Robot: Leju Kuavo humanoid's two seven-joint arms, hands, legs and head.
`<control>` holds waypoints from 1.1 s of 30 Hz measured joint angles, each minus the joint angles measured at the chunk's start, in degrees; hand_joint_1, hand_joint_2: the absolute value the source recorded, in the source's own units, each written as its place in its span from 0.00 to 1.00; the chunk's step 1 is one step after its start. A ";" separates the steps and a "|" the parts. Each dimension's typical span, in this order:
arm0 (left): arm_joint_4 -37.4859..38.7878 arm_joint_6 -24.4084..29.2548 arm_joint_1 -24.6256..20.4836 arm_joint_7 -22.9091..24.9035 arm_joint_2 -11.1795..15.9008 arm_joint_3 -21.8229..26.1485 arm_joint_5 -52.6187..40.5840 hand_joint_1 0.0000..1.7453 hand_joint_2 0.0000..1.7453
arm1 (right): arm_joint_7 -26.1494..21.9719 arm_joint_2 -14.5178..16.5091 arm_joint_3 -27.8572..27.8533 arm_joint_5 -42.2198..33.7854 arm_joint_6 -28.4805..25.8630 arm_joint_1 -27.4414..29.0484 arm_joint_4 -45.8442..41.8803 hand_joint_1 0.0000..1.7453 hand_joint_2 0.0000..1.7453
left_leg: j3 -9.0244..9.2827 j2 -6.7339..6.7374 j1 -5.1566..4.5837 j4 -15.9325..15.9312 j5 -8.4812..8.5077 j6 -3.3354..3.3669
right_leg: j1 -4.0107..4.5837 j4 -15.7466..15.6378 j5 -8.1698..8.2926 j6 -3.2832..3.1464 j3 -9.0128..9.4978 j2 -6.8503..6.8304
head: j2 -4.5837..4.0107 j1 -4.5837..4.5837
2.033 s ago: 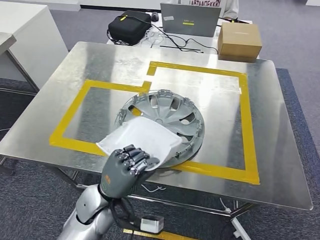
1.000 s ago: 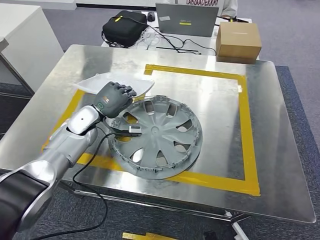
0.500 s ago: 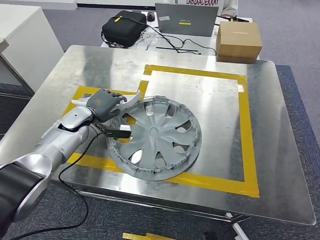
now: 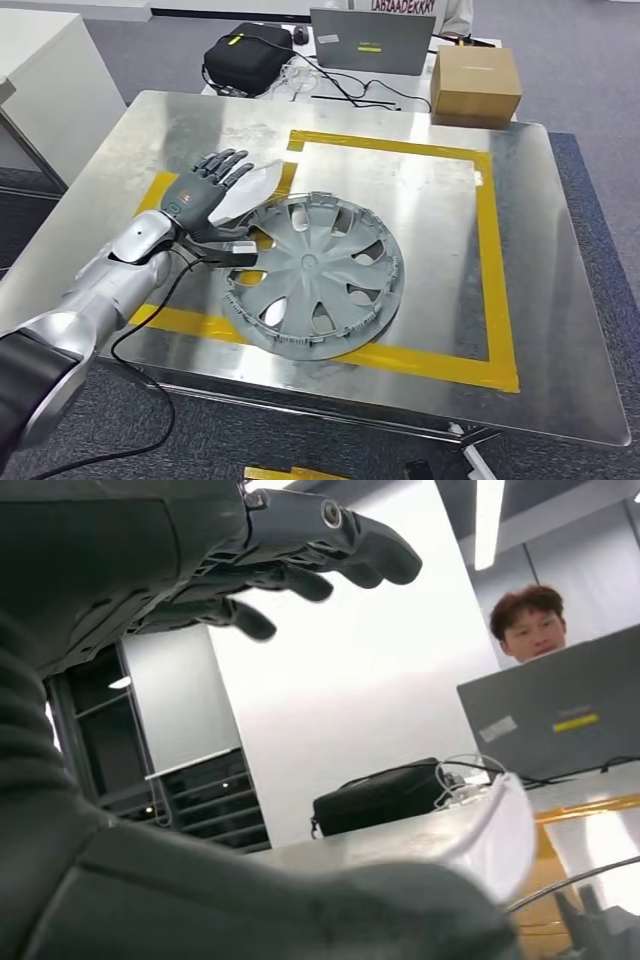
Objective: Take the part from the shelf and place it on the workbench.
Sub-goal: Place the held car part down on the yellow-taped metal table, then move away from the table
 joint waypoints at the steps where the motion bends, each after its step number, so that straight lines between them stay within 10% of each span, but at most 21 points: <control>1: -1.28 0.26 0.61 -0.17 0.00 -0.03 0.34 0.00 0.00 | -0.07 0.00 -0.01 -0.18 -0.12 0.07 0.01 0.00 0.00 | -0.09 0.05 0.07 -0.09 0.24 0.38 | -0.04 0.06 -0.16 0.30 -0.18 -0.01 | 0.00 0.00; 7: -11.33 0.68 5.60 1.14 0.28 -0.30 0.82 0.00 0.00 | -0.80 0.00 -0.09 -1.66 -0.78 0.46 0.01 0.00 0.00 | -1.92 0.41 0.16 -0.48 2.01 2.13 | -0.13 15.22 -10.24 1.26 -5.47 -0.20 | 0.00 0.29; 9: -15.68 0.83 8.26 2.11 0.73 -0.29 1.16 0.00 0.00 | -0.93 0.00 -0.21 -2.25 -1.07 0.72 0.01 0.00 0.00 | -2.79 0.45 0.08 -0.47 2.72 2.07 | -0.12 14.21 -9.37 1.14 -3.53 -0.20 | 0.00 0.29; 14: -28.97 2.67 15.91 3.80 2.18 0.56 2.56 0.00 0.00 | -0.98 0.00 -0.81 -3.45 -1.61 0.99 0.02 0.00 0.00 | -3.91 0.45 -0.11 -0.64 4.65 0.92 | 0.18 -1.45 -5.47 0.45 6.96 -0.07 | 0.00 0.27; 17: -36.80 3.77 21.06 4.16 2.85 1.60 3.24 0.00 0.00 | -0.99 0.00 -1.48 -4.05 -1.99 1.68 0.05 0.00 0.00 | -4.23 0.41 0.01 -1.01 4.98 -0.07 | 0.08 -2.14 -4.04 -0.16 6.43 -0.15 | 0.00 0.33; 23: -48.19 4.31 29.38 1.02 3.60 4.09 10.40 0.00 0.00 | -1.35 0.00 -2.38 -5.13 -2.44 2.30 0.07 0.00 0.00 | -7.18 0.32 0.20 15.10 -6.61 -1.28 | -0.15 -2.31 -1.67 -1.39 3.78 -0.60 | 0.00 -0.02; 28: -58.85 3.37 36.93 -2.39 3.03 6.38 15.68 0.00 0.00 | -2.18 0.07 -3.50 -6.01 -2.69 2.58 0.12 0.00 0.00 | 2.54 0.23 -0.08 0.98 -1.66 -0.11 | 0.11 -1.59 -1.45 -0.91 2.83 -0.62 | 0.01 0.03; 33: -65.77 0.31 43.80 -8.77 1.38 8.93 23.91 0.00 0.00 | -2.55 0.15 -4.14 -6.08 -2.56 2.67 0.22 0.00 0.00 | 3.46 0.49 -0.07 -2.26 -1.04 1.37 | 0.14 -0.85 -2.15 0.74 1.54 -0.38 | 0.00 0.10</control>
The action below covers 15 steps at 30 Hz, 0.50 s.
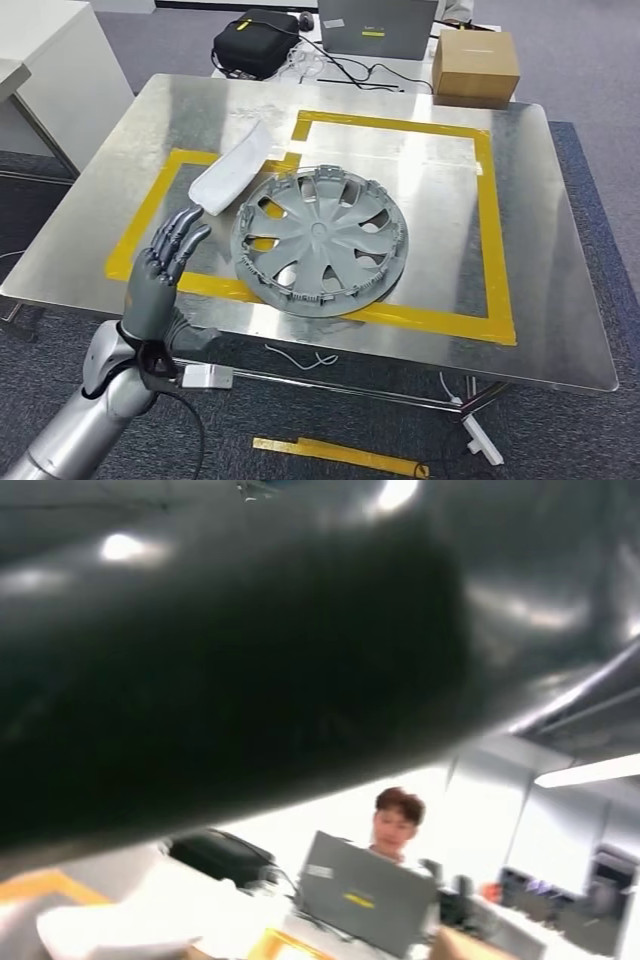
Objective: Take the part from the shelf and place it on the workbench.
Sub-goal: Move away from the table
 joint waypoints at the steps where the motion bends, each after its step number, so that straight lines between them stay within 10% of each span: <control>1: -1.70 -0.19 2.40 -1.29 -0.62 0.75 1.28 0.00 0.00 | -0.29 0.00 -0.14 -0.05 0.00 -0.01 0.00 0.00 0.00 | 0.00 0.20 0.19 -0.50 0.16 0.32 | 0.03 2.01 -1.85 0.23 -0.90 0.05 | 0.00 0.11; 4: -5.78 -0.01 10.30 -3.26 -1.94 3.01 4.55 0.00 0.00 | -1.27 0.00 -0.68 -0.60 -0.11 0.00 0.00 0.00 0.00 | -0.82 0.84 0.24 -0.36 0.46 0.76 | -0.17 12.66 -8.07 0.88 -4.25 -0.06 | 0.00 0.26; 6: -7.60 -0.51 14.21 -3.55 -2.43 4.01 9.64 0.00 0.00 | -1.59 0.00 -1.22 -1.22 -0.28 0.03 0.00 0.00 0.00 | -1.64 0.96 0.23 0.10 0.81 0.77 | -0.27 14.67 -7.77 1.09 -3.66 -0.11 | 0.00 0.27; 11: -9.33 -3.65 20.30 -3.43 -5.02 5.73 21.31 0.00 0.00 | -1.30 0.01 -2.38 -2.21 -0.57 -0.39 -0.01 0.00 0.00 | -3.54 0.29 0.13 1.32 2.26 -0.36 | -0.30 -1.13 -3.55 0.72 7.08 0.31 | 0.00 0.22; 15: -2.36 -8.22 22.59 -2.11 -10.07 9.70 20.46 0.00 0.00 | -0.51 0.10 -3.63 -3.01 -0.41 -0.27 0.04 0.00 0.00 | -4.11 -0.01 0.21 1.53 2.30 -1.68 | -0.26 -2.09 -2.16 -0.97 5.70 0.14 | 0.00 0.27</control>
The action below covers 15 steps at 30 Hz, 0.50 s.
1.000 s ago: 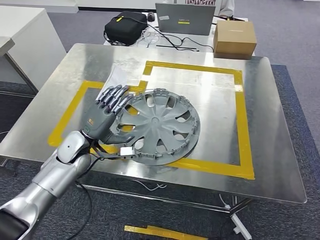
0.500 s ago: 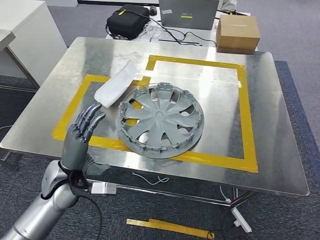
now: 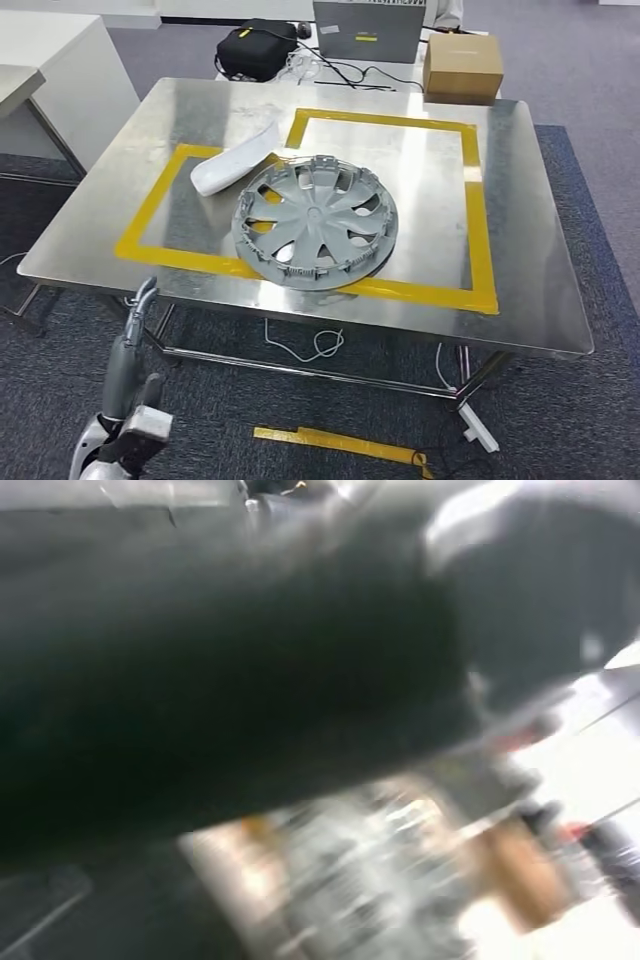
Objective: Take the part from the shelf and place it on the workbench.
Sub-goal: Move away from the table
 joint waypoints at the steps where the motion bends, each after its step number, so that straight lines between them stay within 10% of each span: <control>1: 4.14 -1.52 0.07 -0.15 -1.33 1.98 -1.27 0.00 0.00 | 0.05 0.04 -0.24 -0.06 0.04 0.05 0.02 0.00 0.00 | -0.42 -0.05 0.04 1.53 -2.28 -0.30 | -0.08 -0.11 0.75 -0.49 -0.64 -0.17 | 0.00 -0.01; 4: 16.63 -4.37 -0.58 -0.81 -4.13 8.02 -4.62 0.00 0.00 | 0.14 0.08 -0.73 0.02 0.10 0.04 0.03 0.00 0.00 | -1.71 -0.05 0.16 10.91 -11.06 -0.78 | 0.09 0.02 2.97 -1.25 -2.92 -0.41 | 0.00 -0.08; 6: 23.96 -4.13 -1.85 -0.77 -5.23 11.26 -6.91 0.00 0.00 | 0.37 0.08 -0.93 0.14 0.21 0.08 0.03 0.00 0.00 | -0.83 -0.06 0.17 14.93 -11.32 -0.79 | 0.34 0.33 4.45 -1.26 -5.02 -0.63 | 0.00 -0.08; 9: 40.34 -1.68 -6.81 0.12 -5.83 16.42 -12.53 0.00 0.00 | 1.49 0.10 -1.07 0.61 1.08 -0.10 0.04 0.00 0.00 | 6.35 -0.08 0.04 7.53 -7.11 -0.07 | 0.60 0.84 6.40 -1.01 -7.83 -1.01 | 0.00 -0.10; 11: 51.11 -0.38 -10.54 1.53 -5.86 19.57 -14.30 0.00 0.00 | 2.41 0.16 -1.13 0.87 1.95 -0.26 0.05 0.00 0.00 | 12.15 -0.11 -0.25 -1.15 -7.64 0.64 | 0.78 1.05 7.54 -0.72 -8.80 -1.05 | 0.00 -0.18; 15: 56.38 -0.32 -12.65 2.73 -5.84 21.01 -14.43 0.00 0.00 | 2.88 0.19 -1.15 0.91 2.39 -0.28 0.05 0.00 0.00 | 14.25 -0.11 -0.42 -4.90 -8.68 0.95 | 0.88 1.09 8.13 -0.47 -9.05 -1.14 | 0.00 -0.20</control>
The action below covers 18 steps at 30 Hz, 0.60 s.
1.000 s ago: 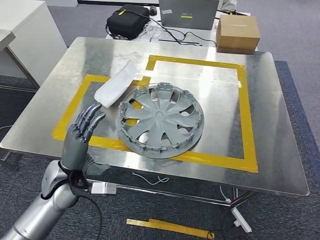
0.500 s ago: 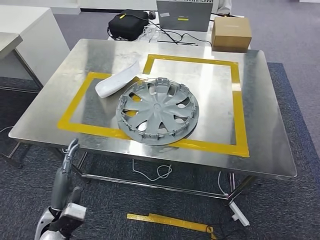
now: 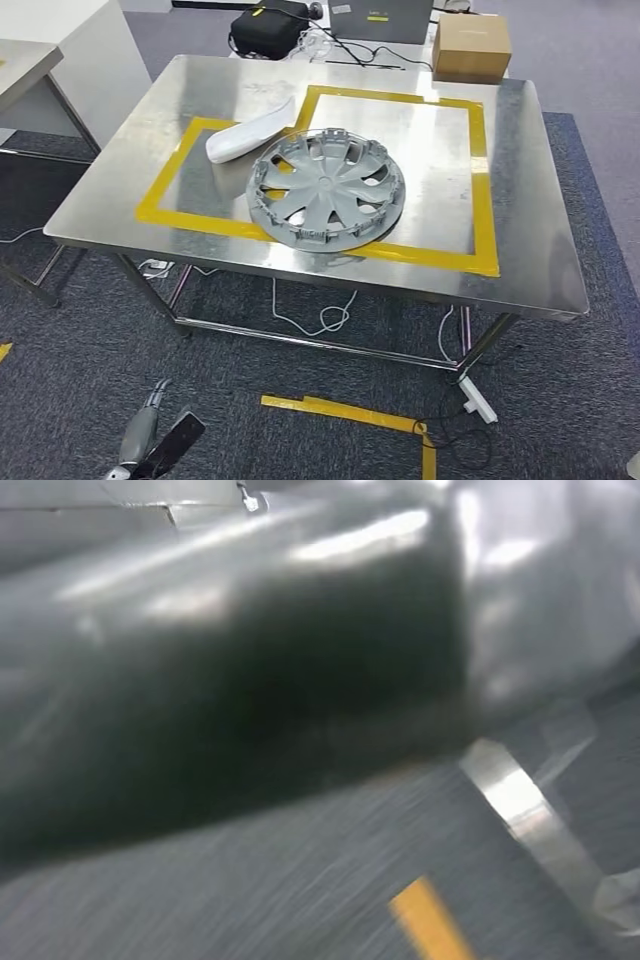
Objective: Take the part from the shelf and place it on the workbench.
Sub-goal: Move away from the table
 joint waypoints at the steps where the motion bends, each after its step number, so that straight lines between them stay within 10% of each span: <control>1: 1.11 -0.13 -0.31 0.35 -0.03 0.37 -0.01 0.00 0.00 | 0.13 0.00 0.00 0.01 0.11 -0.01 0.00 0.00 0.00 | -0.05 0.01 -0.01 -0.07 -0.06 0.02 | -0.01 -0.02 0.13 0.05 -0.04 -0.04 | 0.00 0.04; 3: 9.17 -3.16 -2.49 7.55 -0.97 2.08 -1.08 0.00 0.00 | 2.00 0.00 -0.01 0.37 1.78 0.01 0.02 0.00 0.00 | -1.15 0.15 -0.21 -0.03 1.01 0.71 | -0.26 -0.07 0.17 0.72 -0.43 -0.02 | 0.00 0.06; 7: 27.40 -10.32 -6.82 28.79 -6.58 3.29 -9.20 0.00 0.00 | 5.37 0.00 -0.06 0.78 5.18 -0.02 0.07 0.00 0.00 | -8.25 0.81 -0.47 0.28 7.09 2.41 | -0.61 16.27 -10.91 2.43 -3.00 0.52 | 0.00 0.33; 8: 28.45 -11.53 -7.09 29.89 -7.11 2.54 -11.41 0.00 0.00 | 5.86 0.00 -0.09 0.72 5.67 -0.06 0.07 0.00 0.00 | -9.60 0.88 -0.52 0.67 7.87 2.35 | -0.61 17.00 -8.96 2.41 -1.77 0.52 | 0.00 0.33; 10: 29.89 -13.59 -7.49 31.15 -7.77 0.38 -15.17 0.00 0.00 | 6.49 0.00 -0.13 0.68 6.57 -0.17 0.07 0.00 0.00 | -12.15 0.88 -0.59 1.71 9.19 2.08 | -0.61 12.30 -6.17 2.14 3.86 0.56 | 0.00 0.30; 13: 31.23 -15.16 -8.06 31.82 -8.47 -2.52 -18.21 0.00 0.00 | 7.58 0.03 -0.16 0.68 7.03 -0.65 0.10 0.00 0.00 | -14.35 0.80 -0.81 2.94 11.04 1.45 | -0.38 -1.79 -9.85 1.37 14.09 0.70 | 0.00 0.20; 16: 32.60 -17.09 -8.42 32.58 -8.59 -5.54 -21.15 0.00 0.00 | 10.67 0.15 -0.47 0.56 6.72 -0.70 0.31 0.00 0.00 | -15.33 0.60 -0.68 2.99 12.14 0.64 | -0.32 -4.01 -9.74 0.20 13.88 0.53 | 0.00 0.17; 18: 33.20 -18.05 -8.38 33.28 -8.65 -7.04 -21.84 0.00 0.00 | 11.65 0.22 -0.71 0.50 6.68 -0.46 0.43 0.00 0.00 | -16.29 0.35 -0.52 6.09 7.69 -0.05 | -0.50 -3.92 -8.28 -0.68 12.30 0.20 | 0.00 0.04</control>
